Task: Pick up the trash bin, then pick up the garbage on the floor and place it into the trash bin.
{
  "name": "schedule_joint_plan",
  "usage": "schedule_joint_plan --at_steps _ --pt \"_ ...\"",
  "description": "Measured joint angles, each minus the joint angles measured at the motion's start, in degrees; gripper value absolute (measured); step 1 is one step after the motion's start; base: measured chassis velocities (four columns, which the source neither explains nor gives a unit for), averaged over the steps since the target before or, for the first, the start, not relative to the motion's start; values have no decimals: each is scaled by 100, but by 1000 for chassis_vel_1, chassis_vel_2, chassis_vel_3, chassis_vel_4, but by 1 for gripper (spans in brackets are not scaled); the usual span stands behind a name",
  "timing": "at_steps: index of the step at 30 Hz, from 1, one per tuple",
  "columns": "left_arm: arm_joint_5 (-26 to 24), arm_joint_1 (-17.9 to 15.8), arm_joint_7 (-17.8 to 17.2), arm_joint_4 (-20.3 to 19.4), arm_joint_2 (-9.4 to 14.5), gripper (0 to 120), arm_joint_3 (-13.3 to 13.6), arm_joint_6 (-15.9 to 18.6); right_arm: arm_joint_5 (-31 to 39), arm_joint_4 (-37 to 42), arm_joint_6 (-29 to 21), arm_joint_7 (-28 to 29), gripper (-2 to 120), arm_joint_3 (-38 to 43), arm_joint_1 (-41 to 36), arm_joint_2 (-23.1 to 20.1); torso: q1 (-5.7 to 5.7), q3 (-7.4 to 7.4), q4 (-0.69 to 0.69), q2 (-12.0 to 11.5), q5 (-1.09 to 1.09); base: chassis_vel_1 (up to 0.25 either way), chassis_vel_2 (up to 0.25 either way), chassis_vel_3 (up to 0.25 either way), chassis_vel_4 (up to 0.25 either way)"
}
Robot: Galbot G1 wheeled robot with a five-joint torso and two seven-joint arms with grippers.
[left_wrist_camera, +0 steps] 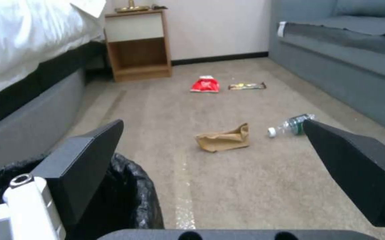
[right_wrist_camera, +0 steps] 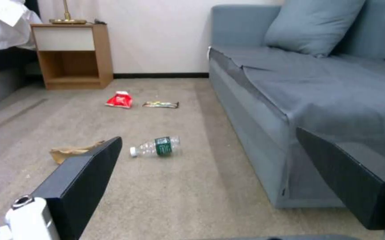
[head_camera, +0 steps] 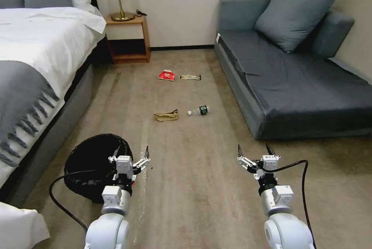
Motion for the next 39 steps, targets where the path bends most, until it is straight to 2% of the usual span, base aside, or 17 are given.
schedule_joint_plan --at_steps 27,30,31,33,34,37,38,39 --pt "-33 0 -6 -10 11 100 -8 5 0 1 -7 0 100 -2 -9 11 0 0 0 0 -1 0 0 0 0" --pt "-485 -26 -268 -219 186 100 -228 82 -20 213 -234 -109 100 -88 -249 216 0 0 0 0 0 0 0 0 0" --pt "-485 -26 -268 -219 186 100 -228 82 -20 213 -234 -109 100 -88 -249 216 0 0 0 0 0 0 0 0 0" --pt "-900 -49 -519 -398 341 100 -427 161 -65 520 -571 -283 100 -221 -612 520 0 0 -1 0 0 0 0 0 0" --pt "-900 -49 -519 -398 341 100 -427 161 -65 520 -571 -283 100 -221 -612 520 0 0 -1 0 0 0 0 0 0" --pt "-1571 -93 -919 -697 598 100 -742 288 -84 639 -707 -349 100 -258 -744 628 0 0 -1 0 -2 0 0 0 0" --pt "-1571 -93 -919 -697 598 100 -742 288 -84 639 -707 -349 100 -258 -744 628 0 0 -1 0 -2 0 0 0 0" --pt "-1803 -106 -1057 -797 684 100 -853 333 -85 647 -711 -352 100 -260 -747 634 0 0 0 0 -1 0 0 0 0"
